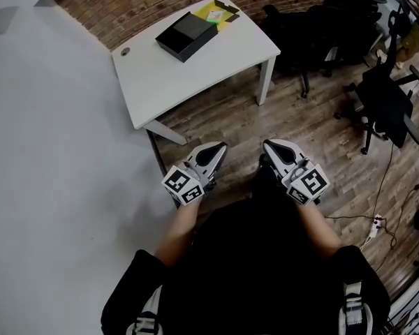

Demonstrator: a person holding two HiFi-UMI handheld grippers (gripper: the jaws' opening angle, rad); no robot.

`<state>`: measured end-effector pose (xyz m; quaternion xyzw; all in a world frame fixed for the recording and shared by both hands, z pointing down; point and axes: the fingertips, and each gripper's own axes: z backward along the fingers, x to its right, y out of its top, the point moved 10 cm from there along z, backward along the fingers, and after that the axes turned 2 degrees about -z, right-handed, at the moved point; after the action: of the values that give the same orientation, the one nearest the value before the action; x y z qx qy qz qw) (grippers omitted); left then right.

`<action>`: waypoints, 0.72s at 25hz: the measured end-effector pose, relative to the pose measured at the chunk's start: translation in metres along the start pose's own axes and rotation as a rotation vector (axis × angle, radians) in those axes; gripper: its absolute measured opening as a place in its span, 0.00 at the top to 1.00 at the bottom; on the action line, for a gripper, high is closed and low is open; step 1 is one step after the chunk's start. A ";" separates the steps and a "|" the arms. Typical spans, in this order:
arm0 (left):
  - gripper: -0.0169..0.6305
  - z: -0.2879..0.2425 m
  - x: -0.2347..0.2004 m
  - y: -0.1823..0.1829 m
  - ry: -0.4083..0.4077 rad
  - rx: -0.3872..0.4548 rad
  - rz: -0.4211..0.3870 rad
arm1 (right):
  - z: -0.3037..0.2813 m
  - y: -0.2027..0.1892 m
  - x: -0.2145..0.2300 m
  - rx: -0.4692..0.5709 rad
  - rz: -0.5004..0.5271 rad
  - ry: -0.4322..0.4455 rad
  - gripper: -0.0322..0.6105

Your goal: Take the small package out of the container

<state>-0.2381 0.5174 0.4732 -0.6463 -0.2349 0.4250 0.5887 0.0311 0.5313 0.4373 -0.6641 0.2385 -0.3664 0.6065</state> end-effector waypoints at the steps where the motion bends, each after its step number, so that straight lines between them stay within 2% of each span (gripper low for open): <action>1: 0.95 -0.009 -0.007 0.003 0.009 -0.004 0.001 | -0.007 0.002 0.012 -0.002 -0.002 0.009 0.95; 18: 0.95 -0.201 -0.111 0.053 0.088 -0.038 -0.033 | -0.063 0.060 0.236 -0.005 -0.032 0.084 0.95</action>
<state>-0.1413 0.3054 0.4419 -0.6713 -0.2275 0.3819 0.5931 0.1355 0.3031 0.4251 -0.6534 0.2540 -0.4033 0.5882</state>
